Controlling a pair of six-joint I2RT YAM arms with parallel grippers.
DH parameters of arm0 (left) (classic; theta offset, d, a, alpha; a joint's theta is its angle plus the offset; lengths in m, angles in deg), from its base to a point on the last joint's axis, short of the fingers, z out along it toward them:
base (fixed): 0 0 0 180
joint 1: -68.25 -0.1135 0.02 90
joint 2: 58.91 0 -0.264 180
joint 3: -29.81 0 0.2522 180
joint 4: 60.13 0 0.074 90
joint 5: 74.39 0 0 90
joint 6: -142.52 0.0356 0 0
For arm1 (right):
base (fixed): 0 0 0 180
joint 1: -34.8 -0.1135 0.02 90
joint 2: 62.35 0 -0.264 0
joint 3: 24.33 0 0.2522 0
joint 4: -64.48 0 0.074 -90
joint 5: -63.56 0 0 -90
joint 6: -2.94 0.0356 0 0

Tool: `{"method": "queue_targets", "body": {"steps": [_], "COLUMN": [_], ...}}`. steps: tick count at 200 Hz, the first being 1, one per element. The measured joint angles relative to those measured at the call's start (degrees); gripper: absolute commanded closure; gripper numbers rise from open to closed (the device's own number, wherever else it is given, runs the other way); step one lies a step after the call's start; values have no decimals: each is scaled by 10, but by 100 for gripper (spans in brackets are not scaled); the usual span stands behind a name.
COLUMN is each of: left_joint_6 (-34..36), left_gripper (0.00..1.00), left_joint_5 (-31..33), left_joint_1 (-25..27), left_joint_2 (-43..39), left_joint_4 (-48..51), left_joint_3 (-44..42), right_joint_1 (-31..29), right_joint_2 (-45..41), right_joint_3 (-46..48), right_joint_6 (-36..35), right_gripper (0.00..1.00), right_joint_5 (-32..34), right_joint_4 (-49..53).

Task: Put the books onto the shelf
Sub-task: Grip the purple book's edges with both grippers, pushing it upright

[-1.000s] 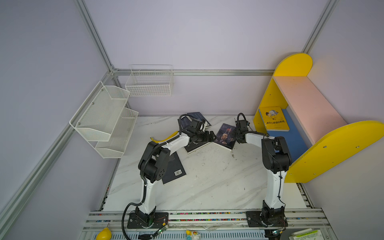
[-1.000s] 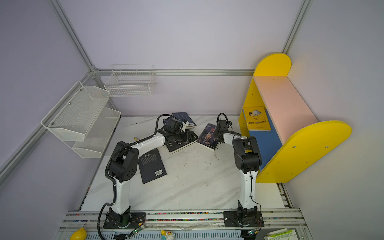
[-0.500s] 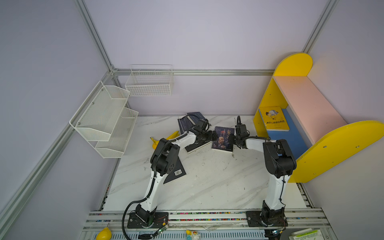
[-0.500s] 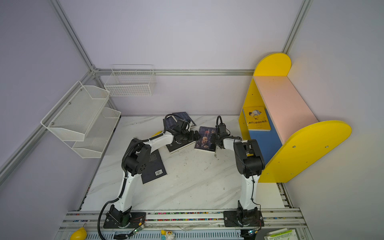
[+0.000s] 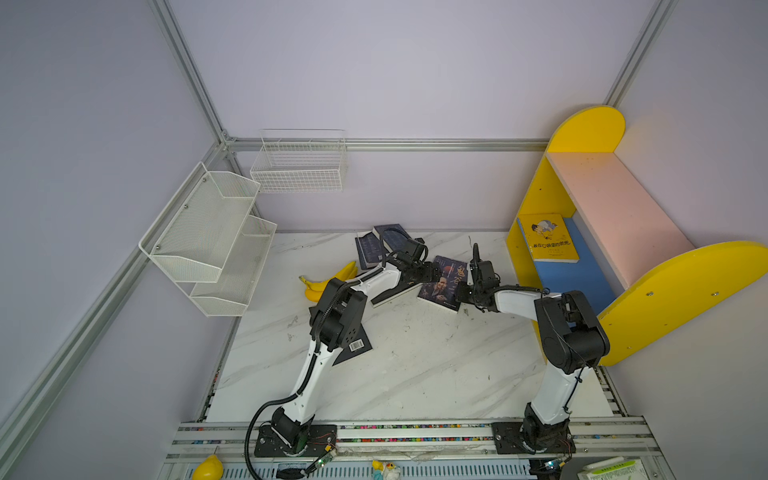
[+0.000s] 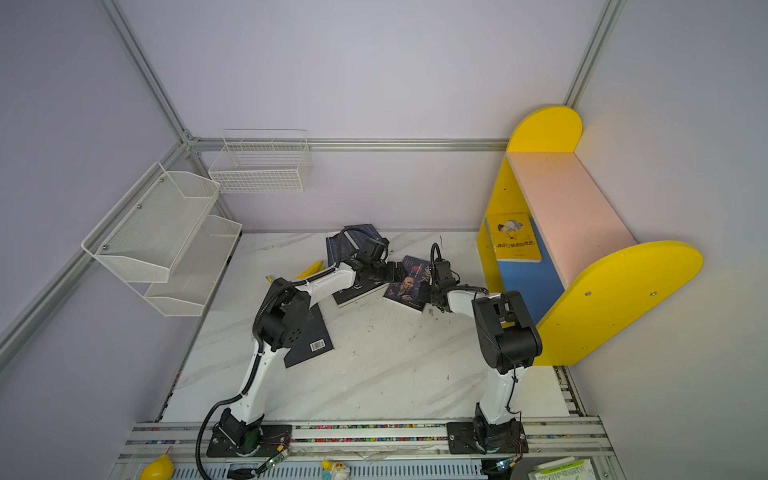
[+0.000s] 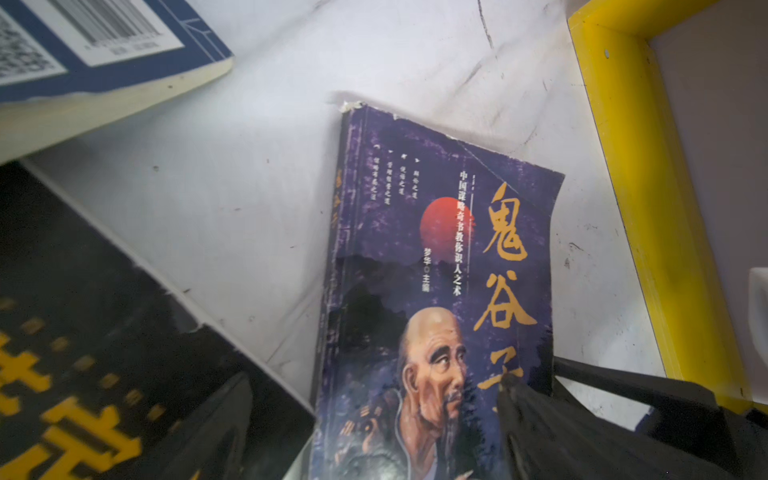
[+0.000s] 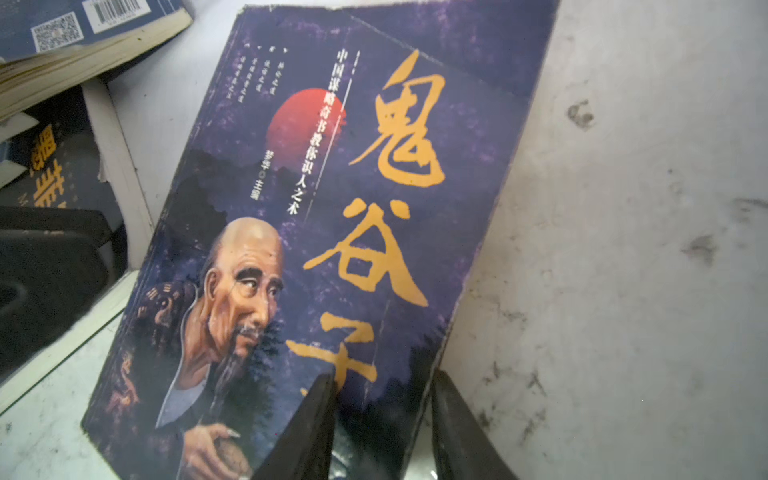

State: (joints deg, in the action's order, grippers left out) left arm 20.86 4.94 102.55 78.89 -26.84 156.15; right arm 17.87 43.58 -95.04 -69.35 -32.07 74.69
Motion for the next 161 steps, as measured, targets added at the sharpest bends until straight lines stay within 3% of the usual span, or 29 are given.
{"method": "queue_targets", "body": {"steps": [38,67,93,138,161], "left_joint_6": [0,0,0,-28,-55], "left_gripper": [9,11,11,13,14], "left_joint_5": [-11,-24,-54,-111,-121], "left_joint_1": [7,7,9,11,13], "left_joint_2": [58,61,61,-9,-28], "left_joint_4": [-3,-1,2,-51,-45], "left_joint_3": [67,71,71,-58,-84], "right_joint_1": [-23,-31,-33,-29,-28], "right_joint_2": [-23,-41,-50,-51,-50], "right_joint_3": [19,35,37,21,14], "right_joint_6": [9,24,47,105,125], "right_gripper": [59,45,39,35,36], "right_joint_5": [-2,-15,-8,38,63], "right_joint_4": [19,36,49,84,90]}}
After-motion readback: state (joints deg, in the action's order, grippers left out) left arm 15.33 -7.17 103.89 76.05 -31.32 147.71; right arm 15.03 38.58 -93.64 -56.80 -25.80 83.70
